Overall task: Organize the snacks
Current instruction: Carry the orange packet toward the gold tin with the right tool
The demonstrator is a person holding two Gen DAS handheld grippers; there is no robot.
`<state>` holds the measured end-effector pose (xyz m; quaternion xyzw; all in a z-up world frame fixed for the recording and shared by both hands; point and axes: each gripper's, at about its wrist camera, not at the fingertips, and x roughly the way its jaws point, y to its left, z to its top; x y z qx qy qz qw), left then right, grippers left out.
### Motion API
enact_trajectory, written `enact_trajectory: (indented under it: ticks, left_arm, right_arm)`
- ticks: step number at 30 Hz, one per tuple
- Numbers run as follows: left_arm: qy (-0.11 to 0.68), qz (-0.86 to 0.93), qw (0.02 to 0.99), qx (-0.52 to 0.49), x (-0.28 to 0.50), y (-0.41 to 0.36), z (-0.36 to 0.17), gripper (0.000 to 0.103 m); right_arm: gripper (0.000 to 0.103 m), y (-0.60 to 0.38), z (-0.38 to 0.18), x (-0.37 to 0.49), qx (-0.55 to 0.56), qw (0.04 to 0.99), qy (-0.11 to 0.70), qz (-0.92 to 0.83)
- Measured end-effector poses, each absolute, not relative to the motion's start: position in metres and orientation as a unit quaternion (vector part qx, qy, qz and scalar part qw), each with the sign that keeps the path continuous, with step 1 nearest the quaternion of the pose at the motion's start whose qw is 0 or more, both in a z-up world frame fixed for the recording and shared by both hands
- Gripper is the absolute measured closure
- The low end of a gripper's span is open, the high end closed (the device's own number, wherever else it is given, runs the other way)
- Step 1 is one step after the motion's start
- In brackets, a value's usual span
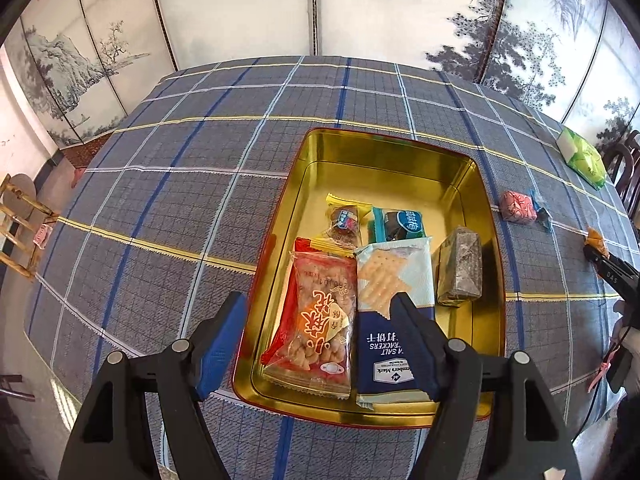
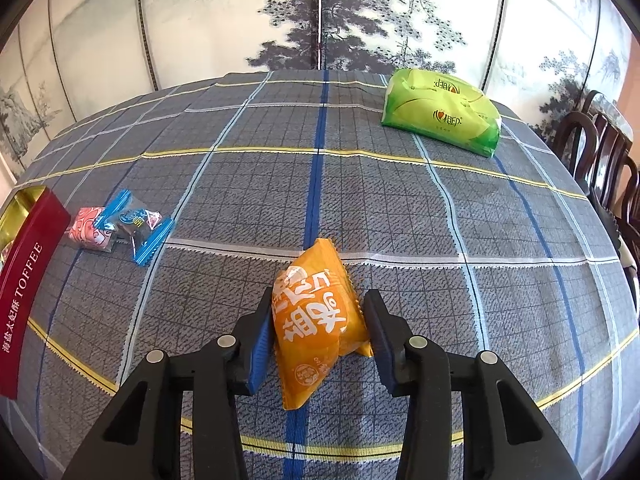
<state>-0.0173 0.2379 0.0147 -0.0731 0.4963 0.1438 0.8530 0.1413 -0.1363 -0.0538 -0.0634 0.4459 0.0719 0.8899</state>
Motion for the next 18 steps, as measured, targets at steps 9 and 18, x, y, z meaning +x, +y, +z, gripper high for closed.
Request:
enact_trajectory:
  ticks: [9,18]
  left_arm:
    - [0.489,0.16,0.854,-0.08,-0.028,0.249,0.018,0.027]
    - [0.488,0.166,0.853,-0.082,-0.038,0.257,0.019,0.027]
  right_arm:
    - [0.059,-0.117,-0.032,0.128,-0.05,0.895,0.436,0.083]
    - [0.059,-0.034,-0.002,0.097,-0.053,0.888,0.417,0.187]
